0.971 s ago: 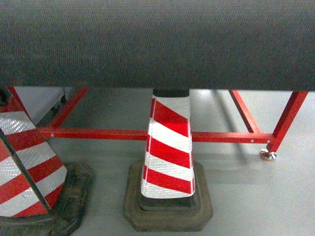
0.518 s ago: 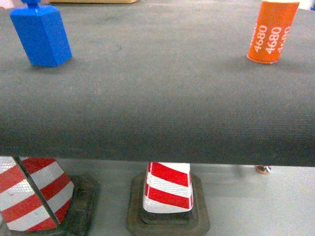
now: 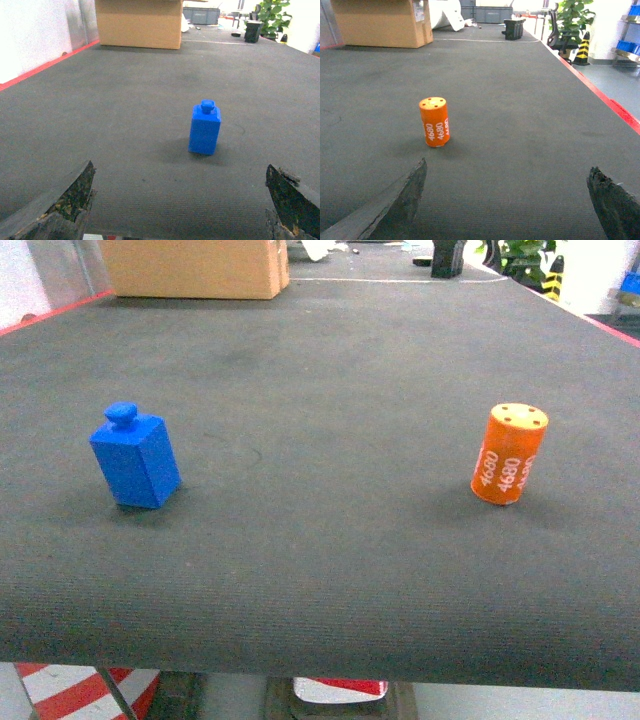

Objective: Sort blue parts and orange caps into right shelf containers

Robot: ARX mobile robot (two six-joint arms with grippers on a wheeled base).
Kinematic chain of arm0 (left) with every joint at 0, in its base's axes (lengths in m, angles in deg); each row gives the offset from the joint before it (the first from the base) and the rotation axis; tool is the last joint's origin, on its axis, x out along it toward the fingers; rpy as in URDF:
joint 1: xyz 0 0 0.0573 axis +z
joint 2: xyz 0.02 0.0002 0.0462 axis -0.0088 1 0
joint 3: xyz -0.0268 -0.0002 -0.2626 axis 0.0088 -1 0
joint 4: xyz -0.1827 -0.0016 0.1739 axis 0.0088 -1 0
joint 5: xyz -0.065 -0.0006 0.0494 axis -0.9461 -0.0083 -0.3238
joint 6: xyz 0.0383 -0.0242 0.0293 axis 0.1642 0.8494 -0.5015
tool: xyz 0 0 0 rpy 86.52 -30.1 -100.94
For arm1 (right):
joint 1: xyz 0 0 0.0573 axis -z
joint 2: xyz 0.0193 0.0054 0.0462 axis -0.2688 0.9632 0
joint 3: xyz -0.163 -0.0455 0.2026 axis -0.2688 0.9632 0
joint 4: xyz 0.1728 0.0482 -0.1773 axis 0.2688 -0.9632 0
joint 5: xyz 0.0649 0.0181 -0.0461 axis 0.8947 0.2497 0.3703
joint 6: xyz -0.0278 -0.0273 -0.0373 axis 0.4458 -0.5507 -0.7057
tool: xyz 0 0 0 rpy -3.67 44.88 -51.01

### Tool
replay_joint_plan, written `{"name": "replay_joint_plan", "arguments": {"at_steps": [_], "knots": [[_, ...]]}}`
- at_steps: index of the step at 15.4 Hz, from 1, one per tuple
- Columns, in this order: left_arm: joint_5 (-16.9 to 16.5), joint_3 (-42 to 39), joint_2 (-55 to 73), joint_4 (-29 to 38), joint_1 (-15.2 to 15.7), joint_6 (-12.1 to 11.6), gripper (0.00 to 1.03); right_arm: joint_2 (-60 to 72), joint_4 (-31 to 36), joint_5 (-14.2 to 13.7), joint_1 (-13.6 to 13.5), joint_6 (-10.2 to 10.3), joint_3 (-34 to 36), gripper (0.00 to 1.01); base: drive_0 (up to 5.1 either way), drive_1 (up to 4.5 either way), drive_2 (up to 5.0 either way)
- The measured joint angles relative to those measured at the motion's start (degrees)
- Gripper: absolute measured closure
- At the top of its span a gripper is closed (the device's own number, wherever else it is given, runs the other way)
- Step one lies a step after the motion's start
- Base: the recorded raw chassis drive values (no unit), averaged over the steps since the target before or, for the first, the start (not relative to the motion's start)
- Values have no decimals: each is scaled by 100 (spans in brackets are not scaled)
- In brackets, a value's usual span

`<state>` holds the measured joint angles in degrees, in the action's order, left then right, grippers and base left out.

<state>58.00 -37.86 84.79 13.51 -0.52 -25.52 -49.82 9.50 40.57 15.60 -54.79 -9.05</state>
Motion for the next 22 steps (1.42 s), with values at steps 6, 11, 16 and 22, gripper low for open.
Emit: {"name": "replay_joint_plan", "arguments": {"at_steps": [6,11,16,22], "knots": [[-2,2,0,-9,0,2,5,0,20,0,0,-2,0,3,0,0,0],[2,2,0,2,0,2,5,0,7,0,0,-2,0,3,0,0,0],[2,2,0,2,0,2,5,0,7,0,0,-2,0,3,0,0,0],[0,2,0,2,0,2,5,0,7,0,0,-2,0,3,0,0,0]]}}
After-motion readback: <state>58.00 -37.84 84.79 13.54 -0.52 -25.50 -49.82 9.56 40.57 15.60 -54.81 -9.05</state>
